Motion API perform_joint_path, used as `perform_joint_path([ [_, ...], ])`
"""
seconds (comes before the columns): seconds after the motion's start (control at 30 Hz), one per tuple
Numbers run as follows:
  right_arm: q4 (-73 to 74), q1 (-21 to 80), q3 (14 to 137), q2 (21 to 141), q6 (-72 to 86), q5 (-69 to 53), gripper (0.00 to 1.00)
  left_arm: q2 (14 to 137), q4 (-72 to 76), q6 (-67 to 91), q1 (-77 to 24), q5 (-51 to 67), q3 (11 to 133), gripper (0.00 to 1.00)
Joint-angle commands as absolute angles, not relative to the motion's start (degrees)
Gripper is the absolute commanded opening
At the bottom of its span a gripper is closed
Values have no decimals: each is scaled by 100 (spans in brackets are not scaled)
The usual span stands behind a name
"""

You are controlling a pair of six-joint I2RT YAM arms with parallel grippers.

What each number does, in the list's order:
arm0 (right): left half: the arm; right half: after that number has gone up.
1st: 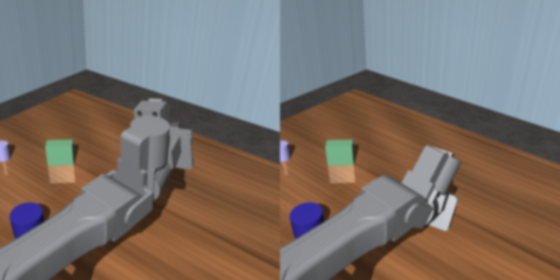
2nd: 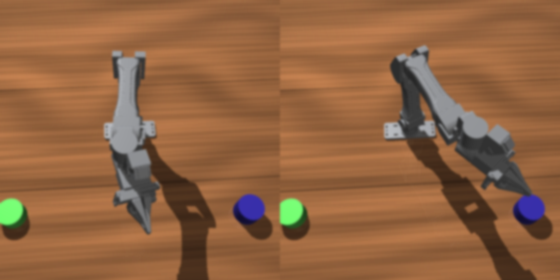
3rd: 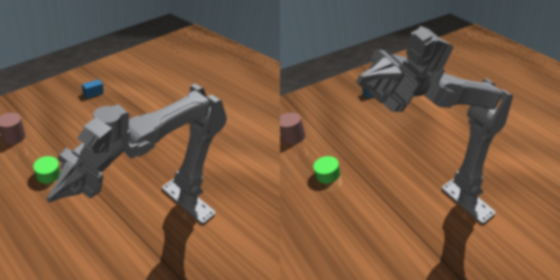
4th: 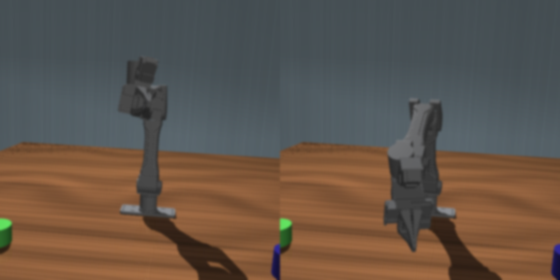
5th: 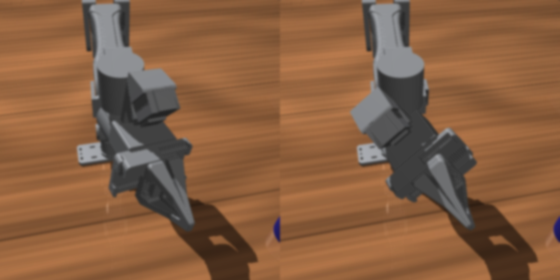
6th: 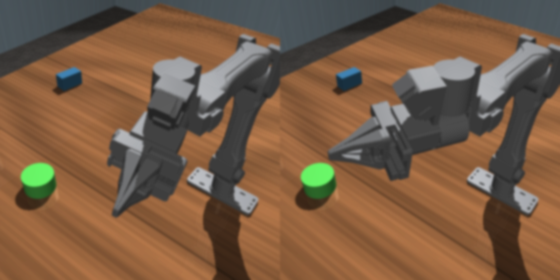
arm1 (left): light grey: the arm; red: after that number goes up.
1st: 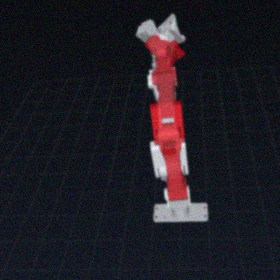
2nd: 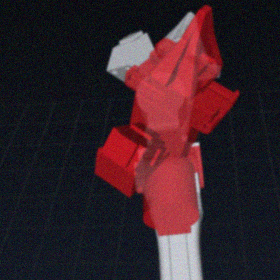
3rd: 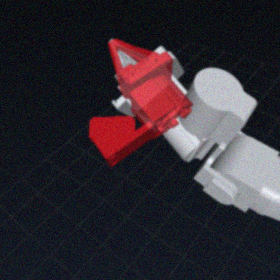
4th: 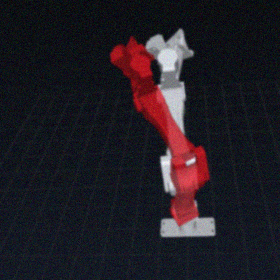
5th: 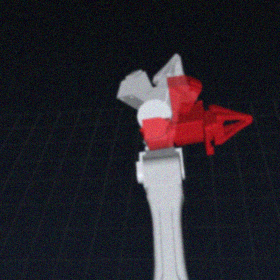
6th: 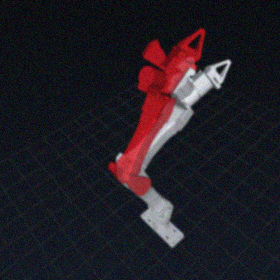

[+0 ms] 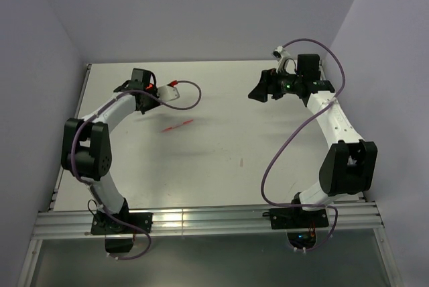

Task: Insert the pens into the pen caps

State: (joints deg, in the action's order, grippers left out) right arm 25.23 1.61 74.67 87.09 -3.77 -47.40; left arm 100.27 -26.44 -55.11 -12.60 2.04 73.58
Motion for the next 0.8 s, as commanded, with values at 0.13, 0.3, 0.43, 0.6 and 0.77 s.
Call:
perform_joint_path([
  [0.13, 2645, 167, 7603, 8420, -598, -4544, 89, 10599, -1689, -7346, -993, -70, 7207, 4],
  [0.3, 2654, 150, 7480, 8350, -650, -4456, 89, 11196, -1854, -7479, -941, -44, 7636, 7],
  [0.43, 2672, 123, 7462, 8332, -659, -4430, 89, 11390, -1653, -7602, -940, 44, 7638, 9],
  [0.6, 2698, 88, 7479, 8323, -668, -4421, 89, 11724, -1767, -7620, -923, 35, 7875, 12],
  [0.77, 2725, 62, 7488, 8350, -677, -4421, 89, 11847, -1696, -7708, -914, 26, 7857, 17],
])
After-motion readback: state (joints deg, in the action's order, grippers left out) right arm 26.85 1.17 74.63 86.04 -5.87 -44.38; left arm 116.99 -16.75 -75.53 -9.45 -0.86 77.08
